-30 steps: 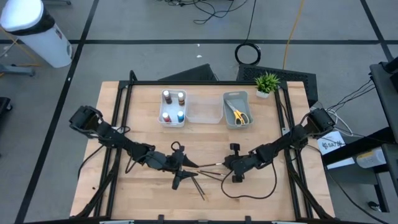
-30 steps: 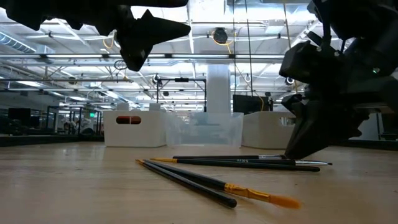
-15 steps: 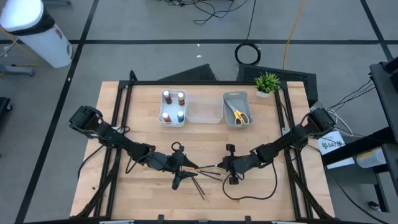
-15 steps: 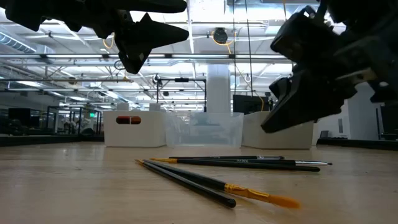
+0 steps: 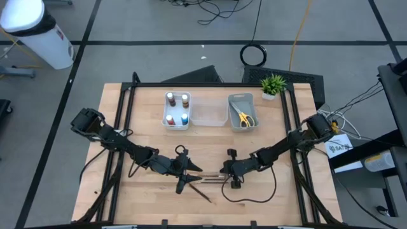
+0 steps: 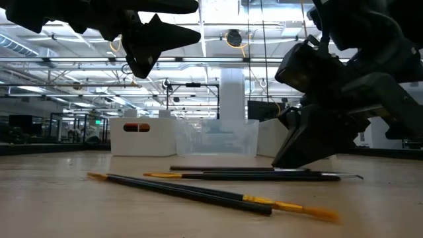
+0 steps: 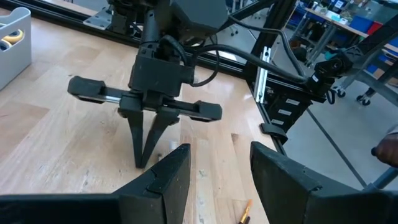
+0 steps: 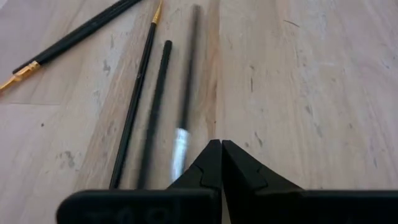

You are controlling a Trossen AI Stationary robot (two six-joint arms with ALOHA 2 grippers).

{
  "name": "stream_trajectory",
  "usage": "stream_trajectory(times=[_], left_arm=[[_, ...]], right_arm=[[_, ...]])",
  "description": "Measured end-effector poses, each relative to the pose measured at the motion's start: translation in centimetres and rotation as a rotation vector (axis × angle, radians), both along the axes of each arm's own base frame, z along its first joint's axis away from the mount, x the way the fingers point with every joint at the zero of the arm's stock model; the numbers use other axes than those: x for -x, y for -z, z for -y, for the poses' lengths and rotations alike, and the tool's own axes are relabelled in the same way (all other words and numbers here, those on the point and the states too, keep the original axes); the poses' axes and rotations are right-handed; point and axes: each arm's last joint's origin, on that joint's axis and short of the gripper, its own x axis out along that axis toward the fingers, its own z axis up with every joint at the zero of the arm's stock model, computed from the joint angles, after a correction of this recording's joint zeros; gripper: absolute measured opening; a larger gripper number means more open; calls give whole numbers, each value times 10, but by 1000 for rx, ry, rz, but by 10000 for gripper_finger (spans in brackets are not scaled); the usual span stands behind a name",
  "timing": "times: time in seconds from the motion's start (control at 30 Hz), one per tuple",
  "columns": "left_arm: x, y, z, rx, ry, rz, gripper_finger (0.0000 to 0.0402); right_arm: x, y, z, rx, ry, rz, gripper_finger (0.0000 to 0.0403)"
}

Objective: Pick & Place Paint Supplies
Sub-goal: Put the silver paint brush in the transparent bin

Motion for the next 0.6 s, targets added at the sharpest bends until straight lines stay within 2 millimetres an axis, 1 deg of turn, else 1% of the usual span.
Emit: stream_trajectory(times=[0.13, 0.23, 0.43, 0.53, 0.6], left_arm=[[1, 2, 0, -8, 0, -21, 175], [1, 4, 0, 0, -4, -41, 175], [1, 5, -1, 2, -7, -50, 175], [1, 5, -1, 0, -9, -50, 175], [1, 5, -1, -2, -15, -49, 175]], right_arm=[[0, 0, 2, 6, 7, -2, 0], [-2, -1, 2, 40, 48, 38, 0], [0, -18, -5, 69, 54, 129, 0], [-2, -36, -14, 0, 59, 171, 0], [-4, -41, -19, -39, 53, 154, 0]])
